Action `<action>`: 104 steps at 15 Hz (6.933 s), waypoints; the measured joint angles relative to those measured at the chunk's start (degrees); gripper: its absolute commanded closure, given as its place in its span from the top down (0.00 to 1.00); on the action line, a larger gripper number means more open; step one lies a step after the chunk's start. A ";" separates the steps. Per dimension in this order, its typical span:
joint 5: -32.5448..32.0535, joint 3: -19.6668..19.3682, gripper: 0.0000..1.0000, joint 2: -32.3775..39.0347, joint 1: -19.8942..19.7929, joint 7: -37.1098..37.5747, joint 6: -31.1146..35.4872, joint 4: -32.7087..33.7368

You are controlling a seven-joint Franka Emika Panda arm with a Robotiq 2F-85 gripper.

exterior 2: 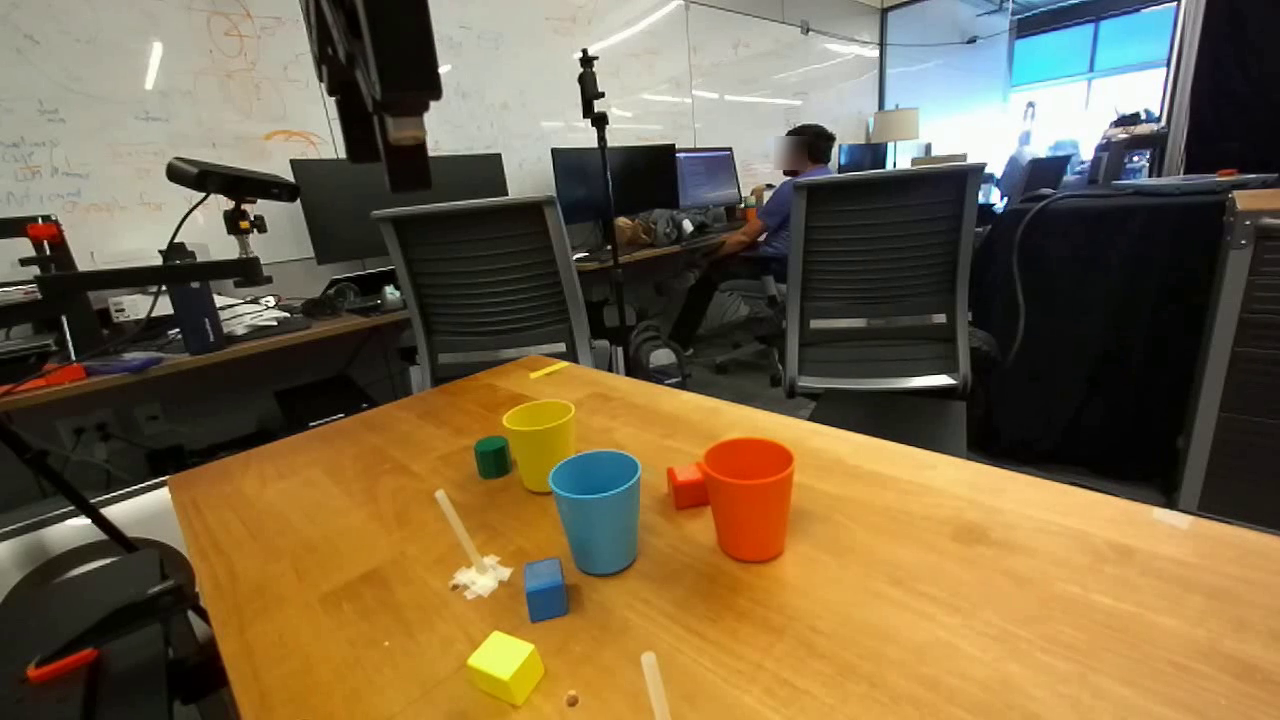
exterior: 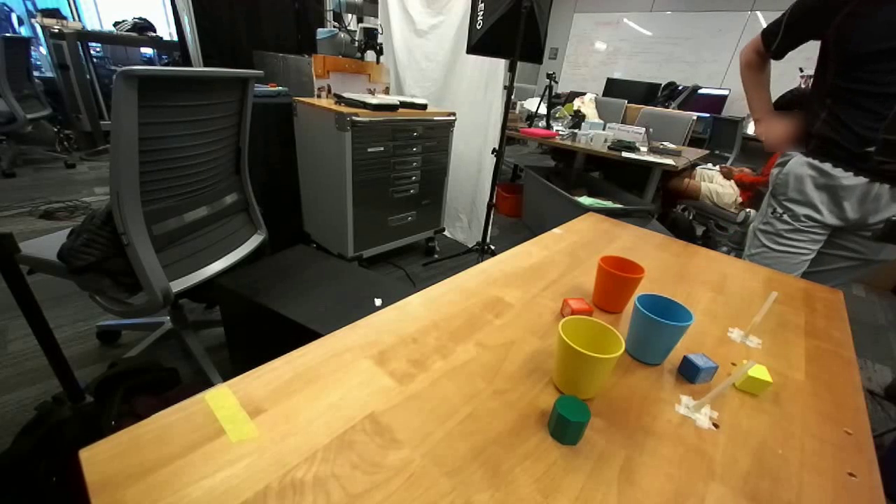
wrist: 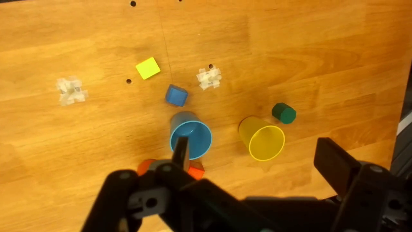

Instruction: Put the yellow cup in the blue cup then put the orange cup in them

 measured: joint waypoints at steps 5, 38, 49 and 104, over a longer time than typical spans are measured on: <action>1.17 3.64 1.00 1.55 0.34 0.20 3.44 -1.37; -1.43 14.64 1.00 34.93 3.58 19.37 38.14 0.03; -0.96 16.91 0.27 40.29 3.71 19.37 41.52 3.00; 3.22 8.01 0.02 35.47 -7.00 16.36 20.00 9.80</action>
